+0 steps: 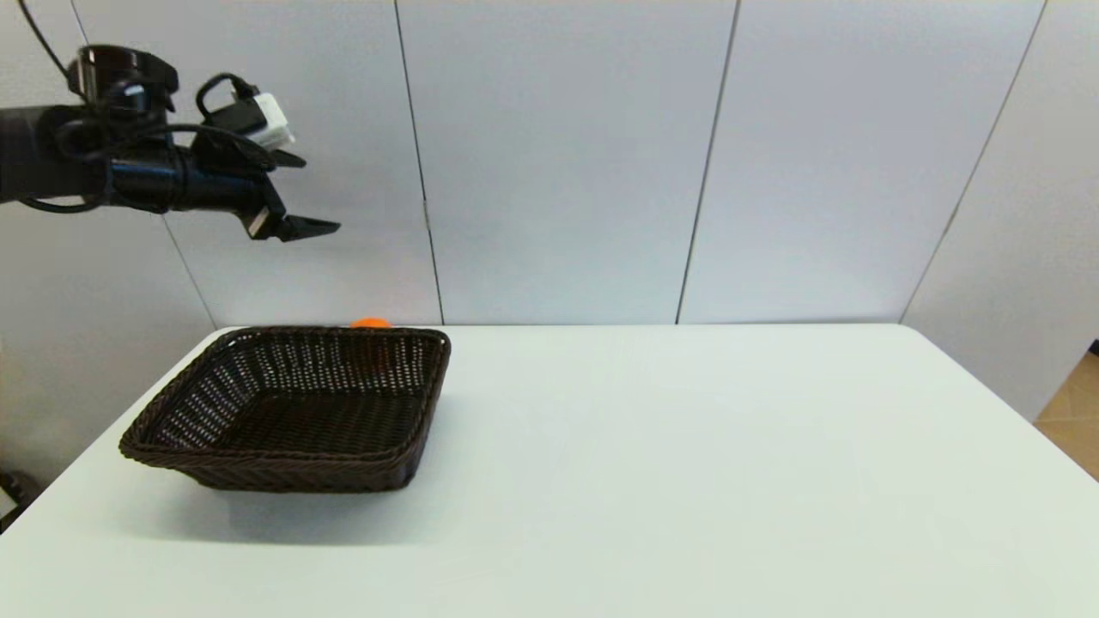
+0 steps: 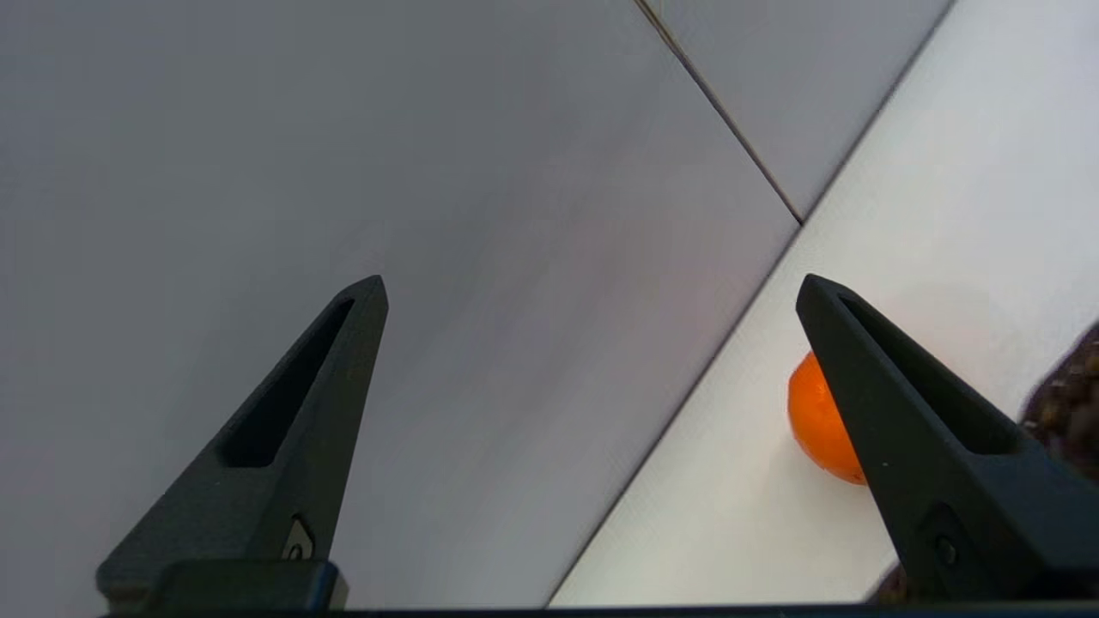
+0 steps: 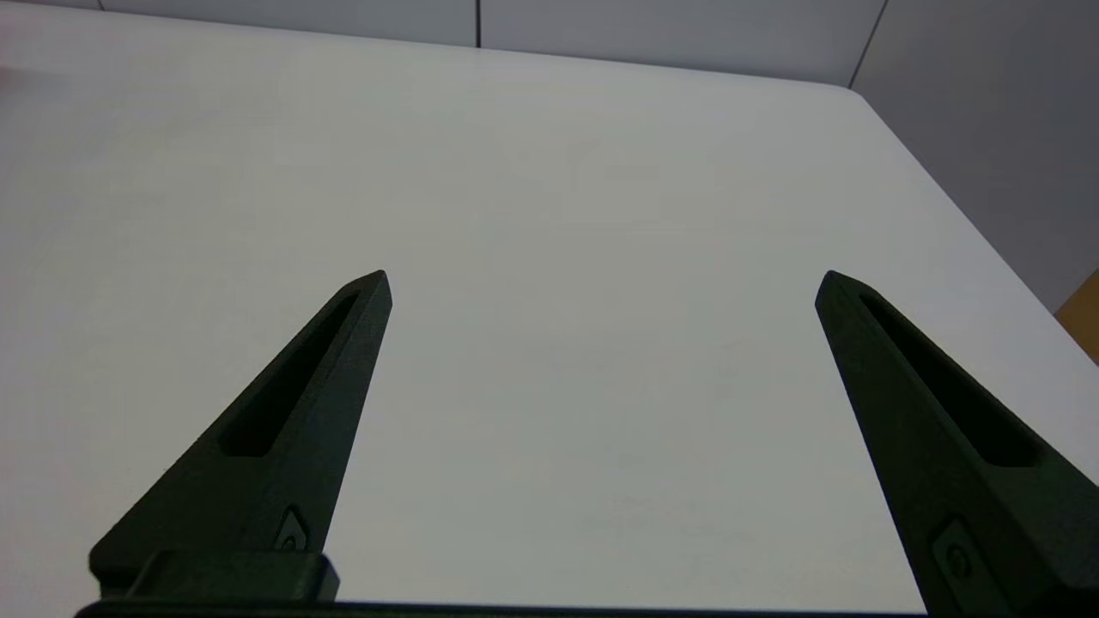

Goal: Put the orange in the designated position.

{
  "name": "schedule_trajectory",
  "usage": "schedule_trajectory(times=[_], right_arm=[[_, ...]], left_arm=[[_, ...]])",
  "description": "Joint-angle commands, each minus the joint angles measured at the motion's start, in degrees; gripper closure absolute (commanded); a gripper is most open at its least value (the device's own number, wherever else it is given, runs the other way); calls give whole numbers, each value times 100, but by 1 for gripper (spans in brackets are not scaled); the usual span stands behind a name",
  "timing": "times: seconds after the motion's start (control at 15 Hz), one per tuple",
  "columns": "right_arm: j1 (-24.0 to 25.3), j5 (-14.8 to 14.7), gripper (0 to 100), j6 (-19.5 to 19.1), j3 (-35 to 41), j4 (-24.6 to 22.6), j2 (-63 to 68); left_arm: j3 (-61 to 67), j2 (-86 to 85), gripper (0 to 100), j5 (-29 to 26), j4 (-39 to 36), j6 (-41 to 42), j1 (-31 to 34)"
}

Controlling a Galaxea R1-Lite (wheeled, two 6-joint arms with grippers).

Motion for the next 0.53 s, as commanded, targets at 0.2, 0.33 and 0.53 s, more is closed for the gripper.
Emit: schedule_trajectory(times=[0.2,0.33,0.53], right_arm=[[0,4,0,-8,-1,10,-1],[0,4,0,1,-1,1,-1],[0,4,0,1,-1,1,-1]], left_arm=[[358,-2035,0,7,378,-775,101],[763,-2632,0,34,370,-1117,101],[1773,-3713,0,122,361,-1513,101]])
